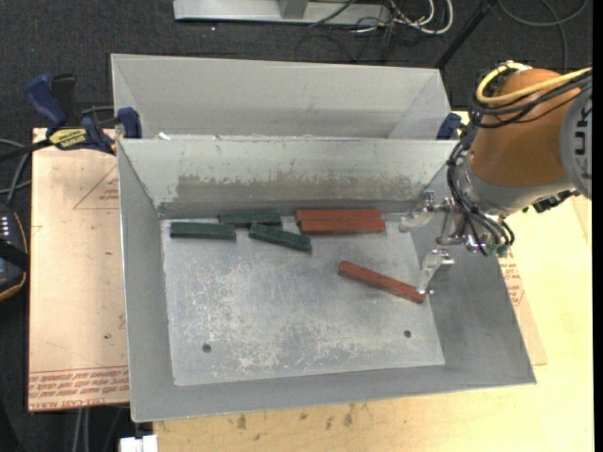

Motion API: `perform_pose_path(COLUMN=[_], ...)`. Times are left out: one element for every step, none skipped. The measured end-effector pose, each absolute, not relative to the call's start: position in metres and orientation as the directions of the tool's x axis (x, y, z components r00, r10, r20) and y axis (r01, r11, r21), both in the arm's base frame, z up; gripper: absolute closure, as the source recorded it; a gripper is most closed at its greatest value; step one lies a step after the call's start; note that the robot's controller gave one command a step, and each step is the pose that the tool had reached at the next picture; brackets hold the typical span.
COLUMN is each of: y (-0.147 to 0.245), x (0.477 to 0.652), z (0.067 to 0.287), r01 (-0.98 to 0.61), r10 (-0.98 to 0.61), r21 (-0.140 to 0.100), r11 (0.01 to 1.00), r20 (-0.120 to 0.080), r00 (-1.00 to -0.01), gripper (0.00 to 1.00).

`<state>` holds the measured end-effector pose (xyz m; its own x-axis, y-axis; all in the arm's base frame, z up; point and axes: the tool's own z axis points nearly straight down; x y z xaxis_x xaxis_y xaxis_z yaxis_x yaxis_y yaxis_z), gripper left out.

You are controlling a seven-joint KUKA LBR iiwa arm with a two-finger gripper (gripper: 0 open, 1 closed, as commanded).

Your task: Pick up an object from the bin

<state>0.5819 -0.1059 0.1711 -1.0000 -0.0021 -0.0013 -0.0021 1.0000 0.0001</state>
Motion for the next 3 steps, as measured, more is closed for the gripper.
perform_pose_path(y=[-0.106,-0.084,-0.084], x=[0.582,0.603,0.603], z=[0.171,0.078,0.078], r01=[-0.002,-0.063,-0.063], r10=[-0.002,-0.063,-0.063], r21=[0.000,-0.002,-0.002], r11=[1.000,0.998,0.998], r20=[-0.001,-0.015,-0.015], r00=[-1.000,-0.998,-0.998], gripper=[0.00,1.00,1.00])
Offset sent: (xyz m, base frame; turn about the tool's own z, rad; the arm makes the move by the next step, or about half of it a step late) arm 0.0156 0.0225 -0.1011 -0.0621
